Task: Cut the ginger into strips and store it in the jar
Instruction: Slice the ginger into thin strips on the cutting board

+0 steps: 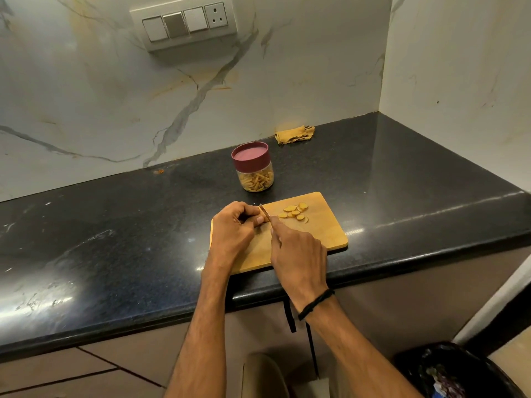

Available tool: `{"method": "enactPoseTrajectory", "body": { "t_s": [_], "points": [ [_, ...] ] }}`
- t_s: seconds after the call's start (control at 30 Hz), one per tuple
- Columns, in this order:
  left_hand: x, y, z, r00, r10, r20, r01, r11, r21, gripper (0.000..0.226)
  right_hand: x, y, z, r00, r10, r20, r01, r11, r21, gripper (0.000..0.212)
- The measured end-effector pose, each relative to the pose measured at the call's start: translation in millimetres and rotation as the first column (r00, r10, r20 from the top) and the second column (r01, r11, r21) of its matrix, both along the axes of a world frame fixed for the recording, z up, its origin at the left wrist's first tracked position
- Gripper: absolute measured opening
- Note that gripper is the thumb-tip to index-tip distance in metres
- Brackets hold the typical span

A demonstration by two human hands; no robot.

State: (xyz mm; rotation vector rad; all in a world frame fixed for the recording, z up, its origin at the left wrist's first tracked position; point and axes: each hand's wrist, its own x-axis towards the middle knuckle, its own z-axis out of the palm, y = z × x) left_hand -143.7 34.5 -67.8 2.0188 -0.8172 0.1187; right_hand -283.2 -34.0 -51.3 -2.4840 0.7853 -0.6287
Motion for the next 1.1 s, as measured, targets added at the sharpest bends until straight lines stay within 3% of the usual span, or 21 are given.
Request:
{"method": "enactPoseTrajectory", "body": {
  "t_s": [1.1],
  "points": [
    [0, 1, -1, 0.998, 0.013, 0.059, -0.014, 1.0, 0.016, 0.008, 17, 6, 11, 0.963, 0.026, -0.269, -0.045, 0.997, -0.066, 0.048]
  ]
}}
